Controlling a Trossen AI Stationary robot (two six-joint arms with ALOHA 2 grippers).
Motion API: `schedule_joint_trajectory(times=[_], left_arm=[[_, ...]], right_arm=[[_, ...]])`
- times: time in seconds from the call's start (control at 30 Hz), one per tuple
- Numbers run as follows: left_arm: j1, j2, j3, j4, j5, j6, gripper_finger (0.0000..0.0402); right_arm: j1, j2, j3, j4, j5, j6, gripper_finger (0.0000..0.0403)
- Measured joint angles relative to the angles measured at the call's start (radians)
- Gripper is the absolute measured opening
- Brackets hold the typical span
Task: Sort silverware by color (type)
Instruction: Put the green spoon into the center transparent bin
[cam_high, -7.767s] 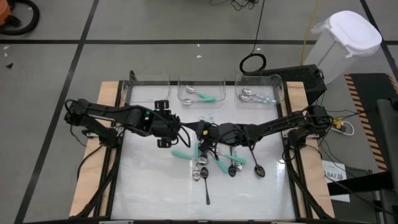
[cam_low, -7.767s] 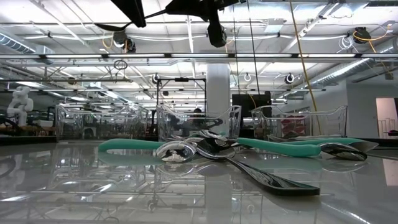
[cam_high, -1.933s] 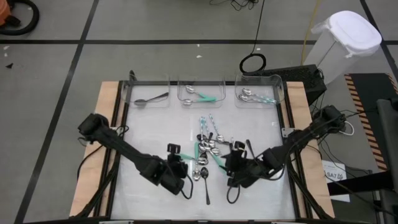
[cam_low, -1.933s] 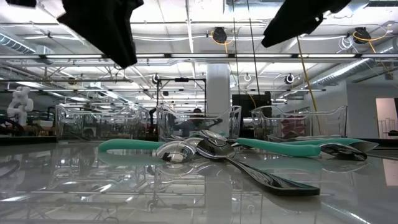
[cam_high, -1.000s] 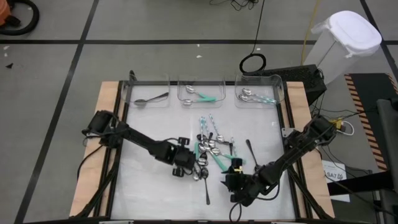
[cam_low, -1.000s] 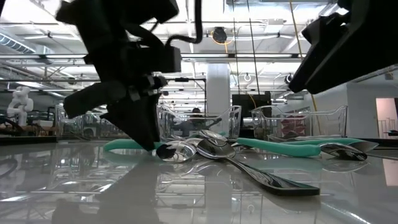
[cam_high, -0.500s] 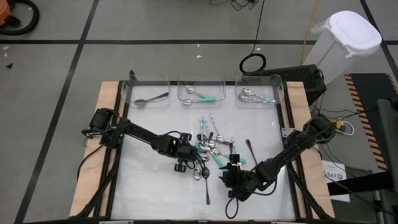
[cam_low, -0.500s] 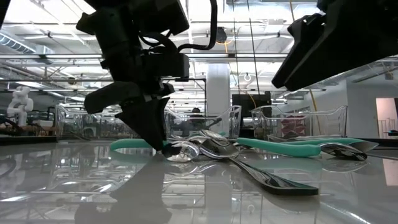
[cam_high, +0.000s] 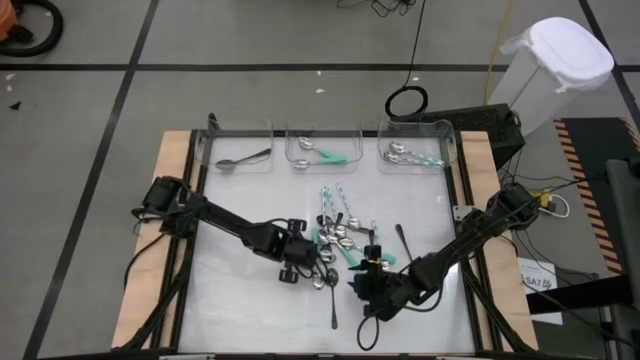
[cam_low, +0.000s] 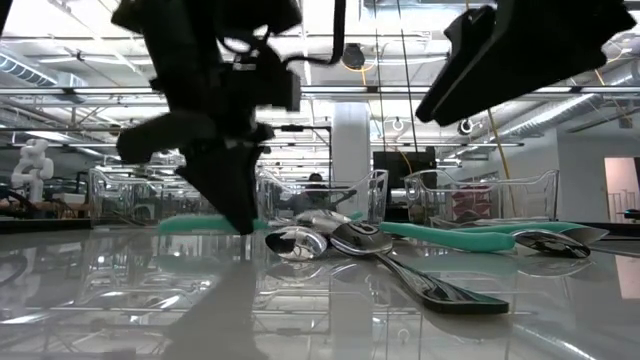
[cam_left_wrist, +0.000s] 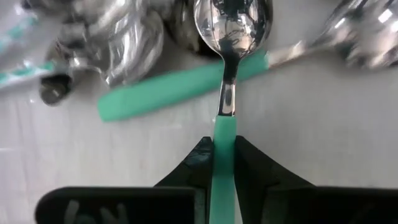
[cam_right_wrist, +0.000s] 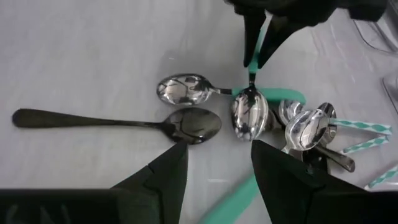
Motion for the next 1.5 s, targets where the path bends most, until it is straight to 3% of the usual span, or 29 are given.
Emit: schedule_joint_trajectory(times=[0.27,0.47,0.63,0.73,0.97,1.17,1.5], left_arm=[[-0.064,0.000,0.116,-0.018,-0.061,0.041,0.0044],[-0.067,-0.013,0.137,0.098,-0.073,0.172,0.0045],[-0.016,-0.025,0.139,0.196,-0.058,0.226,0.0046],[0.023,-0.027,0.135,0.268,0.037,0.225,0.0046],[0.042,-0.028,0.132,0.480,0.110,0.230,0.0046],[0.043,-0.027,0.132,0.690,0.096,0.229,0.0046],[0.041,-0.027,0.132,0.937,0.088,0.265,0.0046]], right_arm=[[0.065,-0.073,0.014,-0.168,-0.032,0.089,0.0171],[0.134,-0.146,-0.106,-0.131,0.152,0.093,0.0171],[0.136,-0.181,-0.281,0.008,0.214,0.114,0.0171],[0.121,-0.205,-0.389,0.143,0.202,0.120,0.0171],[0.065,-0.243,-0.548,0.567,0.134,-0.061,0.0171],[0.001,-0.243,-0.616,0.882,0.068,-0.230,0.0171],[-0.086,-0.254,-0.619,1.034,0.007,-0.367,0.0171]])
